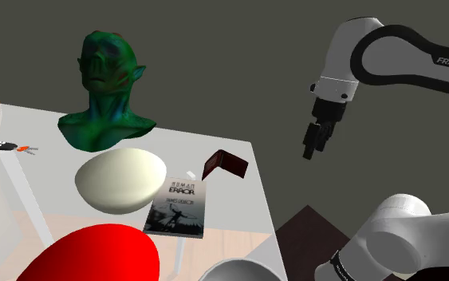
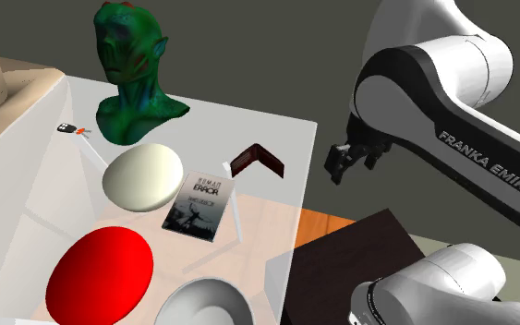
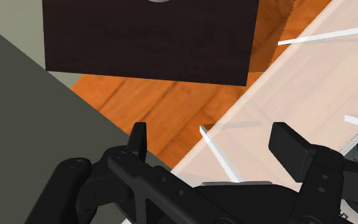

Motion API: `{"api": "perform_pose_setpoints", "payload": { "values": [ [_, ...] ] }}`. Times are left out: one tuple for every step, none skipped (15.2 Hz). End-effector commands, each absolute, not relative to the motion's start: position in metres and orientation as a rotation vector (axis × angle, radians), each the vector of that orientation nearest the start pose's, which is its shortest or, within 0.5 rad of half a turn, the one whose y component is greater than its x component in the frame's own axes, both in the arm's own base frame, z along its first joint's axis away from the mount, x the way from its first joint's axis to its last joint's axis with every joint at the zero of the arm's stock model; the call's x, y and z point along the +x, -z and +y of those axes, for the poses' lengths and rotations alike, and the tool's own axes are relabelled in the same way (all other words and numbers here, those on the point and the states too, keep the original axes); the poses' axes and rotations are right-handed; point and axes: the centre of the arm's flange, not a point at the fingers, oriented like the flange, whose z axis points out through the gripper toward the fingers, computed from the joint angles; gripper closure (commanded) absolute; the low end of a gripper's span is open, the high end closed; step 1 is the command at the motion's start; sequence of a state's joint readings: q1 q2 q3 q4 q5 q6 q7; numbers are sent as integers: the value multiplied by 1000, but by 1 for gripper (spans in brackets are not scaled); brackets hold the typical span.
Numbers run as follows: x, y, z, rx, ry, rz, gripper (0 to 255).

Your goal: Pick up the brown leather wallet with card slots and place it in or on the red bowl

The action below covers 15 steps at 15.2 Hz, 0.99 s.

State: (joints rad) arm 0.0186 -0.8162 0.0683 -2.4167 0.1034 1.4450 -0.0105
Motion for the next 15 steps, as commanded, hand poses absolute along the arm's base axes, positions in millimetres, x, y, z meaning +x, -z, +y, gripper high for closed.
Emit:
{"api": "perform_pose_setpoints", "payload": {
  "values": [
    [281,-561,42,-3080,-244,-118,0],
    [291,-555,47,-3083,-235,-145,0],
    [302,-549,52,-3086,-227,-172,0],
    [312,-544,57,-3089,-218,-200,0],
    [322,-538,62,-3091,-210,-227,0],
    [332,-533,68,-3093,-201,-254,0],
    [342,-527,74,-3095,-192,-281,0],
    [352,-522,79,-3097,-184,-308,0],
    [361,-517,85,-3098,-175,-336,0],
    [371,-511,92,-3099,-166,-363,0],
    [381,-506,98,-3100,-157,-390,0],
    [390,-501,104,-3101,-148,-418,0],
    [400,-496,111,-3101,-139,-445,0],
    [409,-491,118,-3101,-130,-472,0],
    [419,-486,125,-3101,-121,-500,0]
  ]
}}
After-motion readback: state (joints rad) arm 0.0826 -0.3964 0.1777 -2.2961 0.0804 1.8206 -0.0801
